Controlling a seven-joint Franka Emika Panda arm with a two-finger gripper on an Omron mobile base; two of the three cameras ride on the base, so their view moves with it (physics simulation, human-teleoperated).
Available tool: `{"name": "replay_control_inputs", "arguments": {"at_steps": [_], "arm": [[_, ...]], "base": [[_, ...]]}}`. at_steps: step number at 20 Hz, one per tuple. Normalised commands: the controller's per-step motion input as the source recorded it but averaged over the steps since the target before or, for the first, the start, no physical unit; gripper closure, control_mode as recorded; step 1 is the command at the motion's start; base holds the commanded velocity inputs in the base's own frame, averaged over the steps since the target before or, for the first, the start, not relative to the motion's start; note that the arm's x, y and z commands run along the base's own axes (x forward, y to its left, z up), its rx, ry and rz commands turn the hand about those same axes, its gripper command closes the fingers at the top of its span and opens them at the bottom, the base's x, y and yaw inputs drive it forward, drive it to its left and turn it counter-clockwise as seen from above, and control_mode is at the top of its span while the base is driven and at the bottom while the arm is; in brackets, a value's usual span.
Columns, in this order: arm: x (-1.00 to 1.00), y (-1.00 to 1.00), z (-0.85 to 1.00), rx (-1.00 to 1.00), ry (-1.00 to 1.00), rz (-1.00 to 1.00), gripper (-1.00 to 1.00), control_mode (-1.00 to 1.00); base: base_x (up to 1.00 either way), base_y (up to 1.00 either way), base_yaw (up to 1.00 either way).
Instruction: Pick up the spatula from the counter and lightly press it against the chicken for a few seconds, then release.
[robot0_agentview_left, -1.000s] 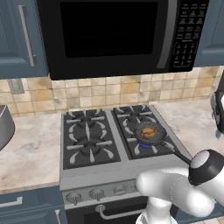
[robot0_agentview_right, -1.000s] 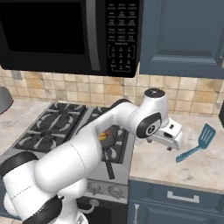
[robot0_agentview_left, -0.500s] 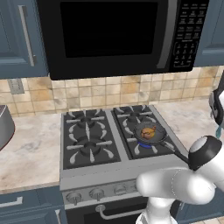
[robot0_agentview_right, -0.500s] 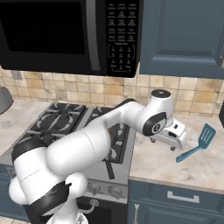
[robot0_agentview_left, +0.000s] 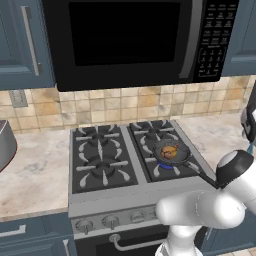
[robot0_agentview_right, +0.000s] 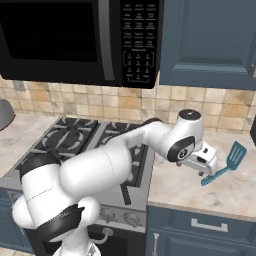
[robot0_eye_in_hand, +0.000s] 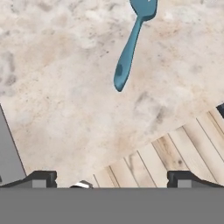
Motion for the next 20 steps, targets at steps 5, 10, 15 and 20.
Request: {"name": "replay_control_inputs", "arguments": {"at_steps": [5, 10, 15, 20], "arm": [[0.08, -0.01, -0.04, 0.00, -0.02, 0.00, -1.00, -1.00], [0.17, 0.00, -0.04, 0.00, 0.00, -0.02, -1.00, -1.00], [0.18, -0.08, -0.08, -0.01, 0.00, -0.04, -1.00, -1.00], [0.16, -0.12, -0.17, -0.01, 0.00, -0.04, -1.00, -1.00]], "base": [[0.00, 0.00, 0.00], [0.00, 0.00, 0.00], [0.00, 0.00, 0.00], [0.00, 0.00, 0.00]]}}
